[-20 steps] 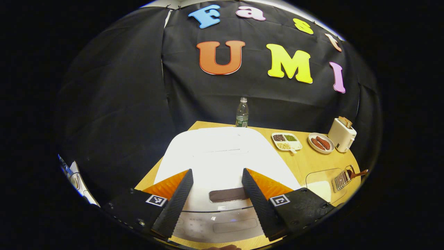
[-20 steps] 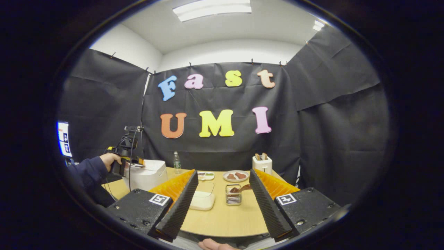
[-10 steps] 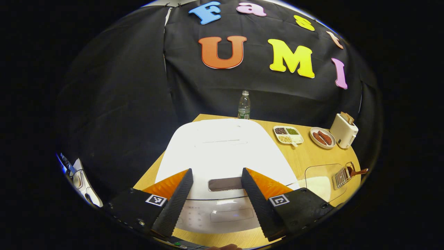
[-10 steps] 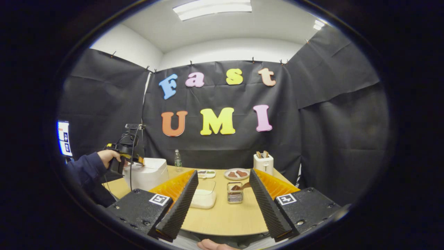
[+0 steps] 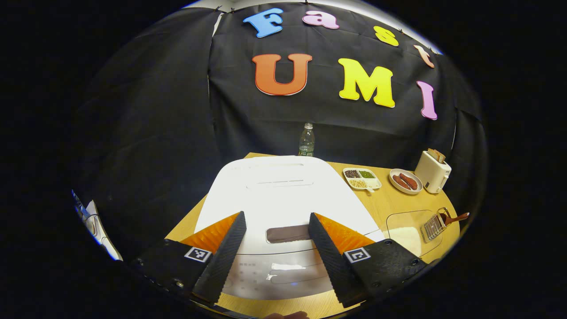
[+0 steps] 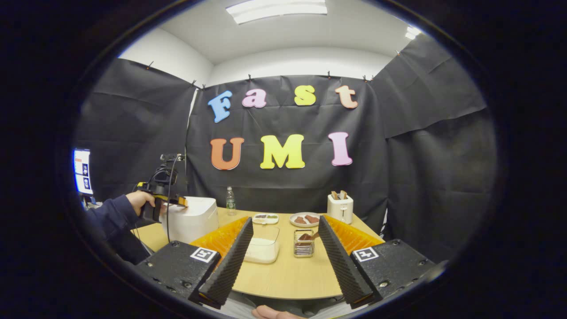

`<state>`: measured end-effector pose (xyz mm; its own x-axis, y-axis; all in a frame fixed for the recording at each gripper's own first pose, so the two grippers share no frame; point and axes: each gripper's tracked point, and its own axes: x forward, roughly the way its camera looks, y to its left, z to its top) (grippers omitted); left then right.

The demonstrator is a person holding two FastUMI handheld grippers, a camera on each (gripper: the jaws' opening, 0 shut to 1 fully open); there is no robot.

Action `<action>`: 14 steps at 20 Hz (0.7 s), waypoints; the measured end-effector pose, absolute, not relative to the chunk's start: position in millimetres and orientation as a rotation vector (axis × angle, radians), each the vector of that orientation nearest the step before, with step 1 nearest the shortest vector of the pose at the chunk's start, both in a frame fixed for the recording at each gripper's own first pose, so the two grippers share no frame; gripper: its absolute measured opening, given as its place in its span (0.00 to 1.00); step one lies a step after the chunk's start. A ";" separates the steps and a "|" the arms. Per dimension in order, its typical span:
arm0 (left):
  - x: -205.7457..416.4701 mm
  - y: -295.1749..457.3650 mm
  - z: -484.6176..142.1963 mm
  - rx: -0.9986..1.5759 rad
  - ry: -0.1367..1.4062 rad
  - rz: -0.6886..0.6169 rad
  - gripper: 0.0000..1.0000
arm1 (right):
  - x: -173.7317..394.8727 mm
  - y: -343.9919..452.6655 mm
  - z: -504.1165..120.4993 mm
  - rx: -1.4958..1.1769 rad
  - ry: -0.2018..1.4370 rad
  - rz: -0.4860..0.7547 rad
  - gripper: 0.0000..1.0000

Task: Close the left gripper, press the button to open the rice cooker; take a wooden spoon from the chopstick holder with the right hand, scoop a spoonful of rice and pour it into the rice cooker, then put the wooden spoon back into the chopstick holder.

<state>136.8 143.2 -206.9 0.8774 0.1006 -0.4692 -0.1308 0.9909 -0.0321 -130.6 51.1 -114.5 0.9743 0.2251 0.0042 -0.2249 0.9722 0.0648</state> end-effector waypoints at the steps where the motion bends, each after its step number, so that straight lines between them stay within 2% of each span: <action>1: 135.3 142.6 -203.7 -0.088 0.476 0.115 0.94 | -131.2 52.0 -114.1 0.067 0.005 0.227 0.98; 4: 137.7 141.7 -203.8 -0.143 0.458 0.096 0.92 | -129.5 54.4 -115.1 0.073 0.012 0.225 0.96; 10: 145.9 144.2 -197.2 -0.132 0.432 0.144 0.89 | -130.8 65.5 -112.6 0.062 0.020 0.235 0.96; 14: 145.8 140.9 -191.8 -0.216 0.437 0.151 0.90 | -133.3 65.6 -107.1 0.044 0.000 0.229 0.95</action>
